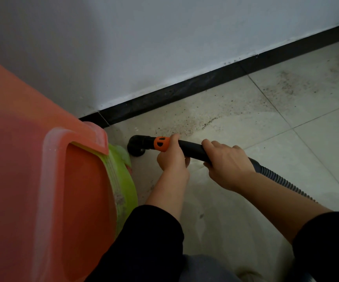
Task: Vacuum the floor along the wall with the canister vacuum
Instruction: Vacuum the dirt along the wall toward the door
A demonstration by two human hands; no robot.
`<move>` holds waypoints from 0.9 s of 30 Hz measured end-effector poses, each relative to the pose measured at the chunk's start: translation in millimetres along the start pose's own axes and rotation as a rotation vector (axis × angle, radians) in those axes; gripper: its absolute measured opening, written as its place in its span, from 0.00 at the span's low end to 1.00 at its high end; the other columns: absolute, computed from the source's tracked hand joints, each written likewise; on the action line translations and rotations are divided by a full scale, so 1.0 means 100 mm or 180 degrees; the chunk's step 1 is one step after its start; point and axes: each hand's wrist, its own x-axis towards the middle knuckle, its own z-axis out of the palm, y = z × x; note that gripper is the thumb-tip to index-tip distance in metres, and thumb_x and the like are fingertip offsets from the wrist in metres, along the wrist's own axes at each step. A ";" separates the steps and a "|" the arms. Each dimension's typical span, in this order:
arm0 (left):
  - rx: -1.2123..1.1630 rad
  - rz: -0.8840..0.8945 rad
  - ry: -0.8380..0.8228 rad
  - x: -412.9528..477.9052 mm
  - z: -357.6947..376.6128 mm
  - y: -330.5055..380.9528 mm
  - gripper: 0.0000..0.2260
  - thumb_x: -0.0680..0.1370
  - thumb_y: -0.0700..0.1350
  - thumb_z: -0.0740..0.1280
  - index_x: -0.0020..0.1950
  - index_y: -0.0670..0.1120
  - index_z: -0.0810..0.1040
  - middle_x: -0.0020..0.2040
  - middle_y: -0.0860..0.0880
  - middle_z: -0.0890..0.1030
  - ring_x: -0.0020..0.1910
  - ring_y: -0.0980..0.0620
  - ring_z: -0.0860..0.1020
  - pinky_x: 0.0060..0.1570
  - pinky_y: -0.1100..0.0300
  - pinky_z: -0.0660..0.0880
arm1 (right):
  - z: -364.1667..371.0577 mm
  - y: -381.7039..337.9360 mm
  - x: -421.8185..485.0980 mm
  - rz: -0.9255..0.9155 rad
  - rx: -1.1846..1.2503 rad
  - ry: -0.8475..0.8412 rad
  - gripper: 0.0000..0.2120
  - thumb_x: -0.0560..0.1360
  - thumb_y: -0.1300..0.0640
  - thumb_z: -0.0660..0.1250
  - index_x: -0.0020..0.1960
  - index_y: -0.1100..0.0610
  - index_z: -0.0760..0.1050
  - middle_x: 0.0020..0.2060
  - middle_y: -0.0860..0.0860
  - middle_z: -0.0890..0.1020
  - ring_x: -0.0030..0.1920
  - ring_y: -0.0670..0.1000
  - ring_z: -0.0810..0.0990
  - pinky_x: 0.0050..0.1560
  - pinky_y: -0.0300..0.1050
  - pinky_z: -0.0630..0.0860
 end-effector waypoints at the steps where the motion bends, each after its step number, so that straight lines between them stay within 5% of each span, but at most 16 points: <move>1: -0.0007 -0.0002 -0.0012 0.01 0.00 0.01 0.11 0.75 0.49 0.72 0.47 0.46 0.71 0.46 0.45 0.79 0.41 0.52 0.77 0.45 0.58 0.78 | 0.01 -0.01 0.00 0.0008 -0.0037 0.0053 0.11 0.79 0.54 0.62 0.59 0.52 0.63 0.50 0.49 0.75 0.47 0.53 0.76 0.44 0.46 0.65; 14: -0.0087 0.0181 0.0038 0.28 -0.06 0.22 0.12 0.74 0.51 0.73 0.43 0.47 0.71 0.44 0.46 0.78 0.43 0.51 0.78 0.45 0.57 0.79 | 0.10 -0.24 0.26 -0.0033 -0.0221 0.0256 0.17 0.78 0.57 0.62 0.64 0.54 0.61 0.54 0.51 0.75 0.51 0.54 0.76 0.45 0.47 0.63; 27: -0.0410 0.0280 -0.0219 0.45 -0.14 0.35 0.16 0.76 0.50 0.71 0.59 0.43 0.76 0.48 0.45 0.80 0.47 0.51 0.79 0.37 0.59 0.75 | 0.12 -0.34 0.46 -0.0084 -0.0147 0.0320 0.16 0.78 0.59 0.61 0.64 0.54 0.62 0.53 0.51 0.75 0.50 0.53 0.76 0.48 0.47 0.66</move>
